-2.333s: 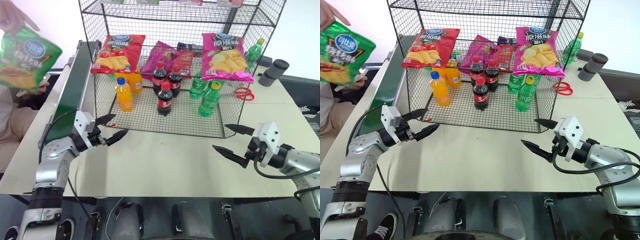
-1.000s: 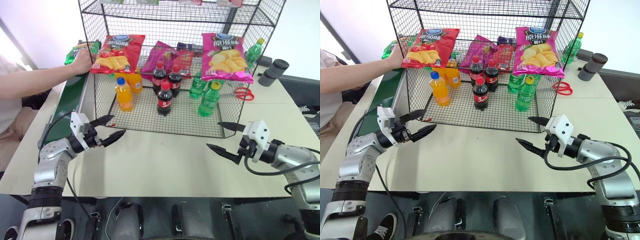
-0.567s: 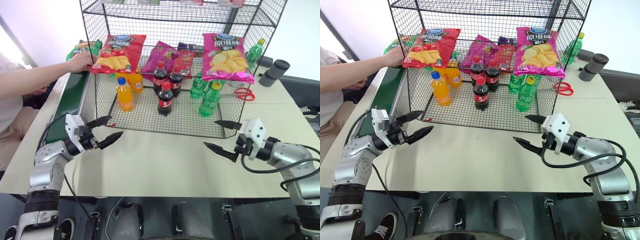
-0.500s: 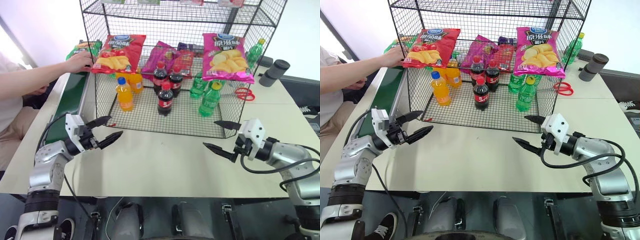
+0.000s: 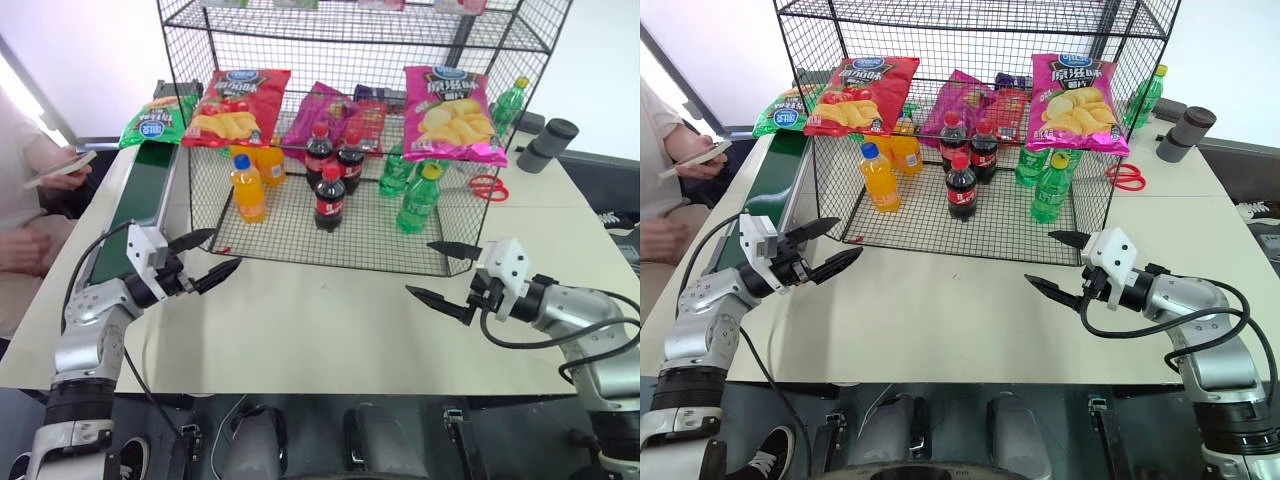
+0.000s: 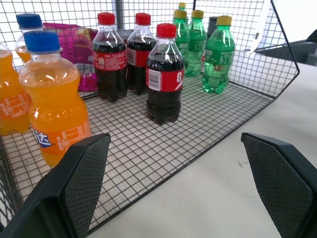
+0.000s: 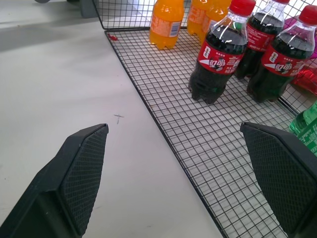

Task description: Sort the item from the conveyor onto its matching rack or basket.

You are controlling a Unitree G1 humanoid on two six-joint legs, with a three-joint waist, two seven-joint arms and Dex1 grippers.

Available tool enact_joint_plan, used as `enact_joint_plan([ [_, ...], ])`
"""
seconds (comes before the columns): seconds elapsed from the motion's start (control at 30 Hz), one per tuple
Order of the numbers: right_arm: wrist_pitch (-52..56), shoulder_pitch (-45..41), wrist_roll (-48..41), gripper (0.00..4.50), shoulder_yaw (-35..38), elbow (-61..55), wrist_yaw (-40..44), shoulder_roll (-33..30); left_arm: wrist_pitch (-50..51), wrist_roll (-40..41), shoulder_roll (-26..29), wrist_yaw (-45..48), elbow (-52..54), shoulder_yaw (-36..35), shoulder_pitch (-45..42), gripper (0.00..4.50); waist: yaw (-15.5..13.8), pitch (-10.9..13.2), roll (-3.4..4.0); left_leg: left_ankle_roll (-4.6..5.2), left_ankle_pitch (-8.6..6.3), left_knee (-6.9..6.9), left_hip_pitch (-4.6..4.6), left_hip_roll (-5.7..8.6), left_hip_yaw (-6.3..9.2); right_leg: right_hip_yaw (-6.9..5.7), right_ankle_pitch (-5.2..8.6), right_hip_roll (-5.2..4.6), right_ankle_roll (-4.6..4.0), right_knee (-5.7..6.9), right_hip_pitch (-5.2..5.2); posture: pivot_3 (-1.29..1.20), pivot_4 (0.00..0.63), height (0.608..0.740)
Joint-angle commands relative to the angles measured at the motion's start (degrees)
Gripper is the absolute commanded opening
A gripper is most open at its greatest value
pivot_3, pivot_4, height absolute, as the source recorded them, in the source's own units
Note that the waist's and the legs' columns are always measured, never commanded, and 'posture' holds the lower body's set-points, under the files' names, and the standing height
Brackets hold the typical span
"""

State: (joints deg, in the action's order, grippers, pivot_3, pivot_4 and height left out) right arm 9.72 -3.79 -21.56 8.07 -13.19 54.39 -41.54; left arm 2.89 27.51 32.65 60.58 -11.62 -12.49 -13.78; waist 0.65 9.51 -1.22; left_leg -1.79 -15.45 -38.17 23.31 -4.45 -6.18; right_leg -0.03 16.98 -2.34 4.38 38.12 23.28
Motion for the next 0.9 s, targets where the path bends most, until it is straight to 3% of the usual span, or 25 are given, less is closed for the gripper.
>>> enact_joint_plan([
  [0.03, -0.61, 0.07, -0.51, 4.45, 0.34, -1.85, -0.30, 0.34, -0.19, 0.09, 1.50, -0.03, 0.64, -1.10, -1.47, 4.50, 0.00, 0.00, 0.00, 0.00, 0.00, 0.00, 0.00, 0.00, 0.00, 0.00, 0.00, 0.00, 0.00, 0.00, 0.00, 0.00, 0.150, 0.740],
  [0.9, -1.25, -6.75, 0.24, 4.45, -3.23, 4.07, 3.80, 0.37, -0.23, 0.51, 1.53, -4.63, 8.46, -2.45, 7.28, 4.50, 0.05, 0.00, 0.00, 0.00, 0.00, 0.00, -0.01, -0.03, 0.01, 0.01, 0.00, -0.02, -0.01, 0.00, 0.01, 0.00, 0.150, 0.740],
])
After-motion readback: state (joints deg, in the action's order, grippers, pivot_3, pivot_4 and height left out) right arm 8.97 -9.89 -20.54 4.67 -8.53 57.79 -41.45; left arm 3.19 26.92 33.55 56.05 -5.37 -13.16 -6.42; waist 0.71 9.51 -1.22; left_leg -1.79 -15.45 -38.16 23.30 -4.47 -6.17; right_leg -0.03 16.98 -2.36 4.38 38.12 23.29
